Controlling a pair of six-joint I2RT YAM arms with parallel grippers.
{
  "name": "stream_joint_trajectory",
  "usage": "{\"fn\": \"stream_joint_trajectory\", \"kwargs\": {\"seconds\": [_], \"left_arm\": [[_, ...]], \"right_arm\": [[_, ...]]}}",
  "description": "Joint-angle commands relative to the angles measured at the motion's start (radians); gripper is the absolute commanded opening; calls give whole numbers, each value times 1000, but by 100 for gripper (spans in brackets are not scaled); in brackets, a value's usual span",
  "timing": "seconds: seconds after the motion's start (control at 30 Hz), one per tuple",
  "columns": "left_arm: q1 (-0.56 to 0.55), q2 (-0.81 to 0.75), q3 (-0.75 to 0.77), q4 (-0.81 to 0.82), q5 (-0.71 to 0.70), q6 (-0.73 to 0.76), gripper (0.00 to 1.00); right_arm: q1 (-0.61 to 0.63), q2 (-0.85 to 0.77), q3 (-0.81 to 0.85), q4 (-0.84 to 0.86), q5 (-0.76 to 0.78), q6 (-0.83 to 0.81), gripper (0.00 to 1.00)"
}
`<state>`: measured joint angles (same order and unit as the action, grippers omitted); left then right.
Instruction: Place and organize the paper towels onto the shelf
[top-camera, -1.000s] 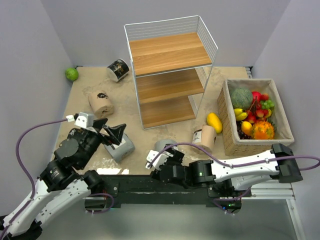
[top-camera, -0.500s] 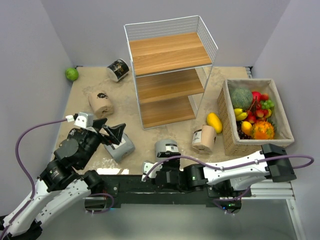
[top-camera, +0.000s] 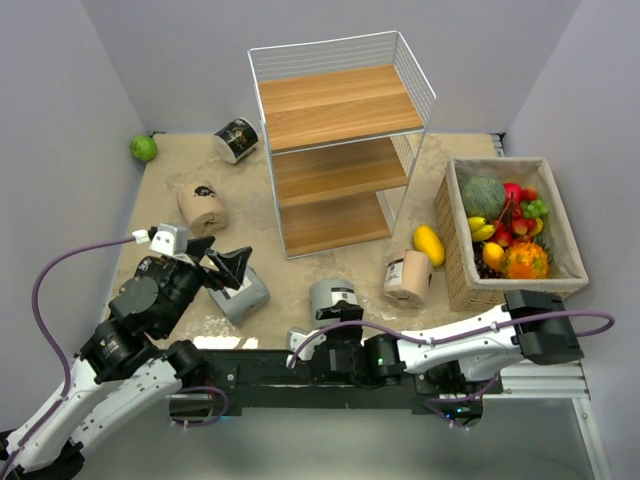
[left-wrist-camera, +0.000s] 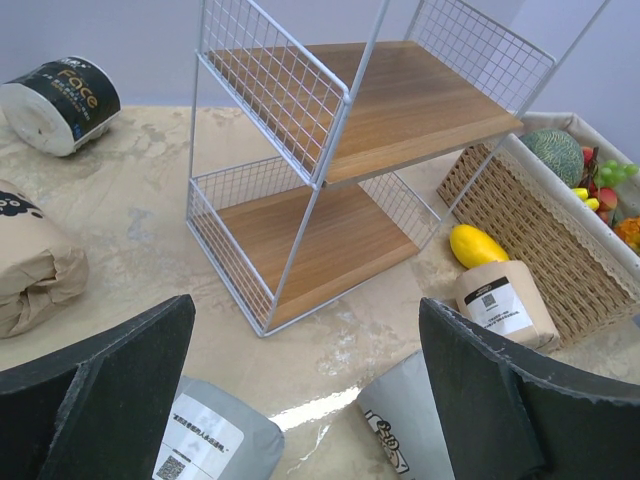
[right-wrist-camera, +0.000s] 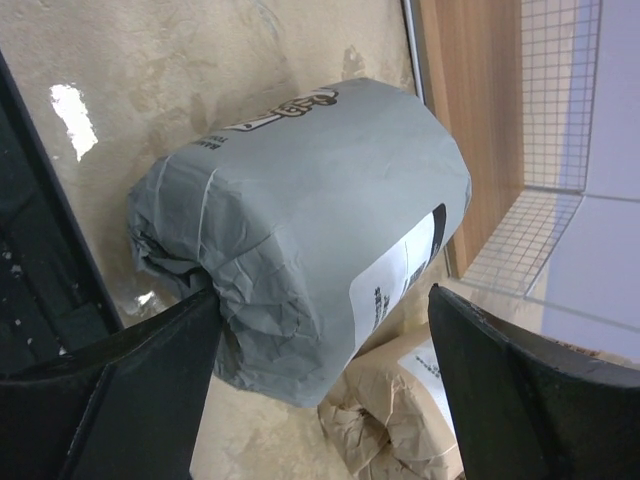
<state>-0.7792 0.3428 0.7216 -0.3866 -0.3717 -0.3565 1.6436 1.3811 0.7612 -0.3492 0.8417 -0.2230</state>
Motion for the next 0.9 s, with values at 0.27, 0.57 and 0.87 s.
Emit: {"fn": "stream_joint_trajectory", "kwargs": {"seconds": [0.27,0.57,0.87], "left_arm": [[3,9,-7,19,-19,-7,99],[3,-1,-11,22,-24,-7,100],[3,-1,-7,14,-39,-12,100]], "right_arm": [[-11,78,-97,332,149,-188,84],[-76,165,-71,478,192,-222,59],[-85,-26,44,210,108,17,49]]}}
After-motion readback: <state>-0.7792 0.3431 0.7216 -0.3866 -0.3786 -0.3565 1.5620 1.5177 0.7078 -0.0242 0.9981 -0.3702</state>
